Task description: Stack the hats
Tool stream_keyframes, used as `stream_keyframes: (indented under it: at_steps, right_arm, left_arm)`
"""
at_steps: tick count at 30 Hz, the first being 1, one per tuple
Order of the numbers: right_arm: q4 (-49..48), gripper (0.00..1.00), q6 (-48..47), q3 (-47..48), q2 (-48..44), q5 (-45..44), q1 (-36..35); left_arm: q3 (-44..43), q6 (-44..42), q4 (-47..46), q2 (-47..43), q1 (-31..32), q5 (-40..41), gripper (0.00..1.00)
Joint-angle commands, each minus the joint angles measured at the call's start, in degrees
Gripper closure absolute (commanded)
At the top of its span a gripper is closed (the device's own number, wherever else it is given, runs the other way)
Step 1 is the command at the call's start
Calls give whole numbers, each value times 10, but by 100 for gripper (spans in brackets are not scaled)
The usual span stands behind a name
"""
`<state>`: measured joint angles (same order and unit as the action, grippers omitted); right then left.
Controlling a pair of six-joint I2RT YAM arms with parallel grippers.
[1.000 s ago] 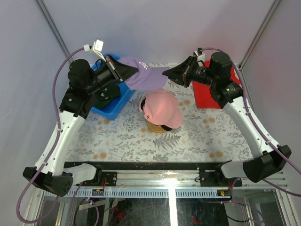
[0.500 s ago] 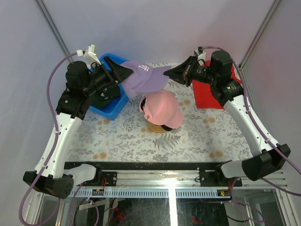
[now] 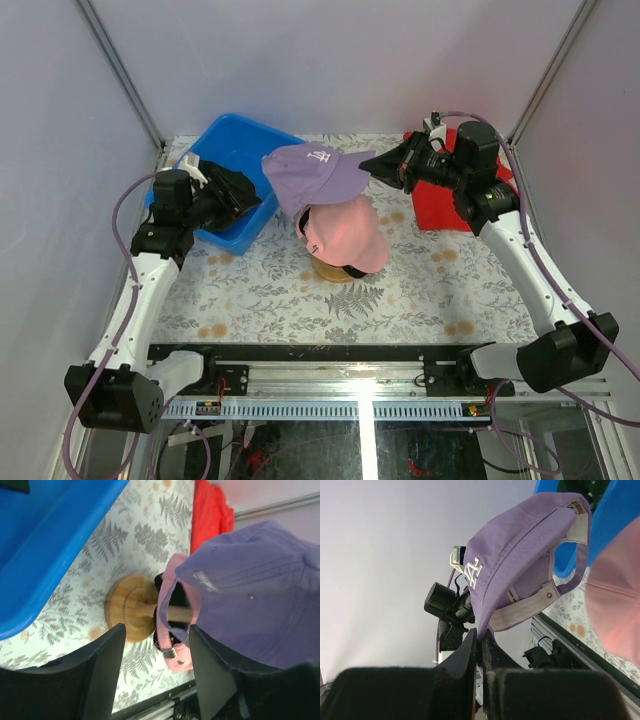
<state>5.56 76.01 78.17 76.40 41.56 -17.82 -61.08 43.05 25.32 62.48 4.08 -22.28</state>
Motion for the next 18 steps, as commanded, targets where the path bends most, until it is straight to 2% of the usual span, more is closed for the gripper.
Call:
stream_keyframes:
  at_steps: [1, 3, 7, 13, 18]
  right_arm:
    - [-52, 100, -11, -33, -40, 32, 23]
    - [-68, 100, 1, -67, -54, 39, 38]
    - [-104, 100, 26, -104, -79, 51, 62]
    - [-141, 100, 56, -118, -83, 61, 70]
    - [-132, 100, 56, -130, -102, 62, 72]
  left_arm:
    - [33, 8, -48, -30, -2, -49, 52]
    - [52, 15, -60, -40, -2, -68, 59]
    - [92, 37, -106, -51, 12, -110, 59]
    - [127, 32, -135, -28, 91, -96, 52]
    - [146, 43, -158, -5, 104, -89, 47]
